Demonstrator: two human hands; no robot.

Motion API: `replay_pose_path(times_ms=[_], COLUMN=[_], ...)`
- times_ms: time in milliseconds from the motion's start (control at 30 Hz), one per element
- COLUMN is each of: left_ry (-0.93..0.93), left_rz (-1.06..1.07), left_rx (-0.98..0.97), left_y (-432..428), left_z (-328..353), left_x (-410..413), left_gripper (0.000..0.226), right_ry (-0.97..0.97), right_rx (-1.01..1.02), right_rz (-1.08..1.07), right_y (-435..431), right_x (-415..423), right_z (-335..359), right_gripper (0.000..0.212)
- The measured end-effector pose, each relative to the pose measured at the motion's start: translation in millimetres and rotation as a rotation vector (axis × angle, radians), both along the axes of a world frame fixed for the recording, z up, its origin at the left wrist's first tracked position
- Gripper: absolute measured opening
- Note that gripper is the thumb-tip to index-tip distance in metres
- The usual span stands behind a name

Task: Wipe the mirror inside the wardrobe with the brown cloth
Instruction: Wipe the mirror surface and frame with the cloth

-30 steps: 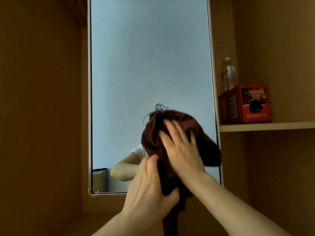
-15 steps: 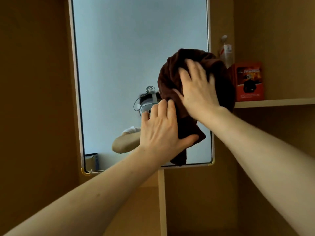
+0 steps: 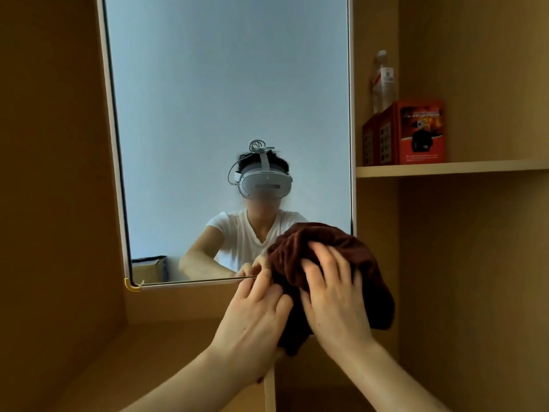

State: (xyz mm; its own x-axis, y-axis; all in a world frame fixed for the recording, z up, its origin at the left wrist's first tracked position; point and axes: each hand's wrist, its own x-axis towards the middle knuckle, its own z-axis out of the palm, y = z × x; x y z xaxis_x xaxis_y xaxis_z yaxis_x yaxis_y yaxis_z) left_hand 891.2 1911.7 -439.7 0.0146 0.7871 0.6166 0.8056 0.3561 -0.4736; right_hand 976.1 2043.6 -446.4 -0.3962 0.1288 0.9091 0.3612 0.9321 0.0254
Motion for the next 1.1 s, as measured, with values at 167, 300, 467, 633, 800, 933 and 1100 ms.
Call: replay_pose_path(times_ms=[167, 300, 467, 633, 800, 933, 1100], left_ry=[-0.153, -0.136, -0.079, 0.012, 0.036, 0.038, 0.022], left_rz=[-0.059, -0.023, -0.037, -0.037, -0.039, -0.033, -0.014], left_rx=[-0.004, -0.008, -0.050, -0.108, -0.108, -0.086, -0.071], left_y=[-16, -18, -15, -17, -17, -16, -16], left_z=[10, 15, 19, 28, 31, 30, 25], left_x=[4, 3, -10, -21, -23, -21, -17], left_gripper=[0.069, 0.090, 0.092, 0.095, 0.087, 0.083, 0.082], right_ry=[0.088, 0.379, 0.373, 0.382, 0.365, 0.368, 0.367], right_rx=[-0.042, -0.376, -0.476, -0.588, -0.417, -0.381, -0.310], right_rz=[0.074, 0.175, 0.191, 0.295, 0.150, 0.074, 0.042], right_y=[5, 3, 20, 27, 31, 29, 28], right_x=[9, 8, 2, 13, 12, 13, 10], right_z=[-8, -19, -23, 5, 86, 133, 72], right_gripper=[0.039, 0.040, 0.043, 0.044, 0.037, 0.026, 0.031])
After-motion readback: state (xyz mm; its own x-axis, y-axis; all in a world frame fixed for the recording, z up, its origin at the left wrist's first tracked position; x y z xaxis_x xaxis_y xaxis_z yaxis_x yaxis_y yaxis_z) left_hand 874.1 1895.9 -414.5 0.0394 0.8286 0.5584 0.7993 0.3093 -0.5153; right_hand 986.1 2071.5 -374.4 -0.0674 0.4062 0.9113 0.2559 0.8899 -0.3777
